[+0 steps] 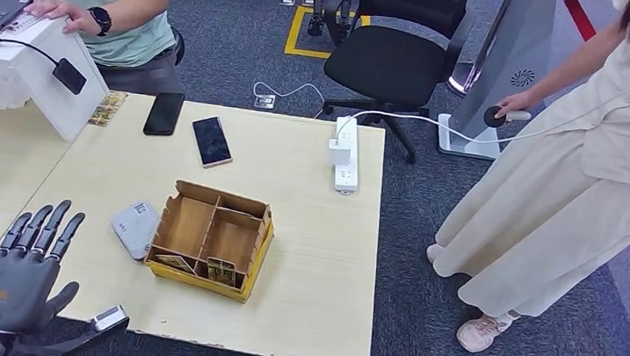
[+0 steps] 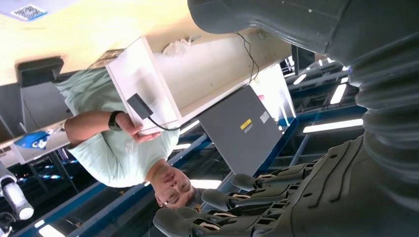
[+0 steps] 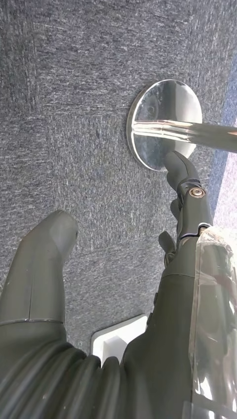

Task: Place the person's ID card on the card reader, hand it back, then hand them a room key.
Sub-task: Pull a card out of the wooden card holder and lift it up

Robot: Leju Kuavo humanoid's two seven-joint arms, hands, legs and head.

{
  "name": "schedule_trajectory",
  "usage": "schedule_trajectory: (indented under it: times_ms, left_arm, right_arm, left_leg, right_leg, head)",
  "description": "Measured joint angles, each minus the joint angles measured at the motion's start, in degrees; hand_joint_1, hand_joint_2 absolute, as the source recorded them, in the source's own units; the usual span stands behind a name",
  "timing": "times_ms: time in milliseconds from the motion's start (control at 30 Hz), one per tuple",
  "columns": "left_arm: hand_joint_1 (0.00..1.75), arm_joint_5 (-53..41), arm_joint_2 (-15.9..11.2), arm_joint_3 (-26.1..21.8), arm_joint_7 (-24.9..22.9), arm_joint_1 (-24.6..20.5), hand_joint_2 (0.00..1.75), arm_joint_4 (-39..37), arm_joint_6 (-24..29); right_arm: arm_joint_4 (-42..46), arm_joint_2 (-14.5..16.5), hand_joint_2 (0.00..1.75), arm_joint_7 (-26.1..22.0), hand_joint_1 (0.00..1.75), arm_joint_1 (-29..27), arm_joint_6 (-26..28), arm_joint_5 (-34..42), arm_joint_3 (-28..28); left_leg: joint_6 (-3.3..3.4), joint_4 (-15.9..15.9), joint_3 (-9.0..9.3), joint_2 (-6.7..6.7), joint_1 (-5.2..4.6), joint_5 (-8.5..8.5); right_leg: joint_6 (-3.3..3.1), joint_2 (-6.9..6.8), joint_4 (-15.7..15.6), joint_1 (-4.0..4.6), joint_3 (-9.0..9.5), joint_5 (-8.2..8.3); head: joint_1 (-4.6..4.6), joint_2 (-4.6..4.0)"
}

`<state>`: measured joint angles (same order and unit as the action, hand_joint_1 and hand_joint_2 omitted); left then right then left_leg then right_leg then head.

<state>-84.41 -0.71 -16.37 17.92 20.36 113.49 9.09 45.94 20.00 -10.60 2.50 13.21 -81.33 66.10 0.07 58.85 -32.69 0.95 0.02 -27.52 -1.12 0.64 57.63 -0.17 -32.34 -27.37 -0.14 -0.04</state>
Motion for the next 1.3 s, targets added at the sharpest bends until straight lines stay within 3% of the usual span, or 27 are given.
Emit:
schedule_trajectory:
  times_ms: [367, 567, 1000, 1300]
  left_arm:
    - [0.0, -1.68, 0.04, 5.07, -1.92, 0.1, 1.75, -0.09, 2.11]
    - [0.0, -1.46, -1.55, 11.03, -5.02, -2.2, 1.75, -2.15, 1.94]
    - [0.0, -0.16, -3.18, 20.99, -6.24, -8.59, 1.75, -11.62, 0.53]
    - [0.0, 0.08, -4.29, 23.84, -7.12, -10.14, 1.75, -15.23, 0.73]
  right_arm:
    - [0.0, 0.07, 1.75, 0.15, 0.0, 0.34, 0.0, 0.02, -0.11]
    - [-0.02, 0.2, 1.75, 0.42, 0.0, 0.64, -0.01, -0.77, -0.31]
    - [-0.8, 0.24, 1.75, 0.95, 0.0, 1.27, 0.02, -2.36, -1.41]
    - [-1.37, 0.24, 1.75, 1.03, 0.0, 1.35, 0.09, -2.36, -1.68]
  left_leg:
    - [0.0, 0.0, 0.01, 0.0, 0.0, 0.0]
    - [0.0, 0.0, 0.01, 0.0, -0.01, 0.0]
    - [0.0, 0.01, 0.01, 0.0, -0.01, 0.0]
    - [0.0, 0.01, 0.01, -0.01, -0.01, 0.0]
  right_leg:
    - [0.0, 0.0, 0.0, 0.0, -0.01, 0.0]
    - [0.0, 0.0, -0.01, -0.01, 0.0, 0.01]
    - [-0.01, 0.01, -0.01, -0.01, 0.0, 0.02]
    - [-0.01, 0.02, 0.0, -0.01, -0.01, 0.02]
  head:
    - [-0.01, -0.01]
    - [-0.01, -0.01]
    - [-0.01, 0.0]
    - [-0.01, -0.01]
